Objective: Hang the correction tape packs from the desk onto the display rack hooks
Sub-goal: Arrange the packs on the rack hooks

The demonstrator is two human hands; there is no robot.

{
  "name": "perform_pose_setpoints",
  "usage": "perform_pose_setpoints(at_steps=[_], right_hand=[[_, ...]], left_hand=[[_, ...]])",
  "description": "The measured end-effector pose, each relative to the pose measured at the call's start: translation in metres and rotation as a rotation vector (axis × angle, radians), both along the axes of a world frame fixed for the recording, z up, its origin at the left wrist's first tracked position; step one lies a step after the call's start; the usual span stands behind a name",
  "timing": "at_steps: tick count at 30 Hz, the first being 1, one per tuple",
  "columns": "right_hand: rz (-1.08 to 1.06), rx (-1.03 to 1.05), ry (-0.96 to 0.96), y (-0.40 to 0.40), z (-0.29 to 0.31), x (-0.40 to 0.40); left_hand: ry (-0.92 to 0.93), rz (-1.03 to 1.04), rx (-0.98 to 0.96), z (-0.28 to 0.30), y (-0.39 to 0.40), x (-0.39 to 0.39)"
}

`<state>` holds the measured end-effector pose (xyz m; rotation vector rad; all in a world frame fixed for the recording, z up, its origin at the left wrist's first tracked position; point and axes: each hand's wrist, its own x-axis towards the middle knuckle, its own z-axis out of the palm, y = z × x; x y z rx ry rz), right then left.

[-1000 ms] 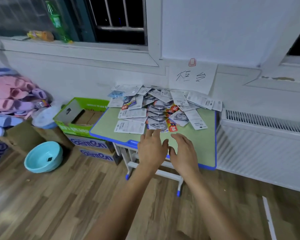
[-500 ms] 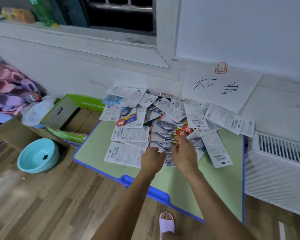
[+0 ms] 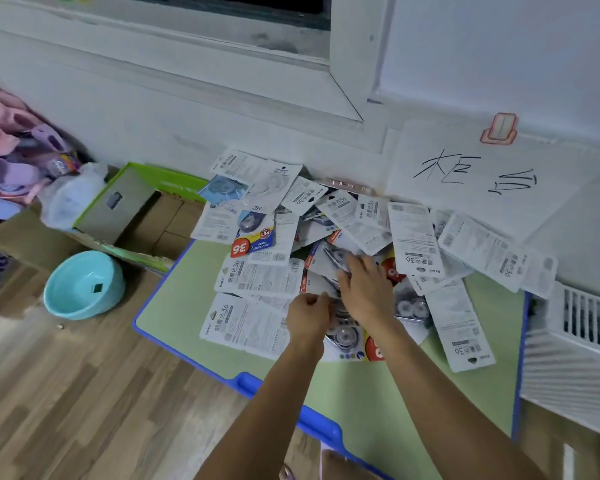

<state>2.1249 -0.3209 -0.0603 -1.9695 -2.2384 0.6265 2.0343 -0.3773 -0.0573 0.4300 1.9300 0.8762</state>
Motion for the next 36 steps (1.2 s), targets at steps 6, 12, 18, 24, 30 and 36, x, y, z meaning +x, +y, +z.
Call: perform_pose_setpoints(at_steps=[6, 12, 18, 24, 30, 36], right_hand=[[-0.092, 0.001, 0.051, 0.006, 0.002, -0.002], [-0.223, -0.142, 0.457, 0.001, 0.010, 0.001], [-0.202, 0.023, 0.696, -0.005, 0.038, 0.003], [-0.160, 0.118, 0.713, -0.014, 0.067, 0.008], [-0.260, 0.394, 0.573, -0.044, 0.094, 0.017], [-0.332, 0.510, 0.661, -0.098, 0.113, 0.005]], left_hand=[[0.010, 0.043, 0.031, -0.001, 0.008, 0.009], [-0.042, 0.167, 0.186, 0.009, 0.011, 0.005], [-0.197, 0.118, 0.434, 0.040, 0.017, -0.009], [-0.351, -0.032, 0.535, 0.070, 0.016, -0.016], [-0.747, -0.121, 0.521, 0.086, 0.005, -0.031], [-1.112, -0.403, 0.430, 0.097, -0.019, -0.036]])
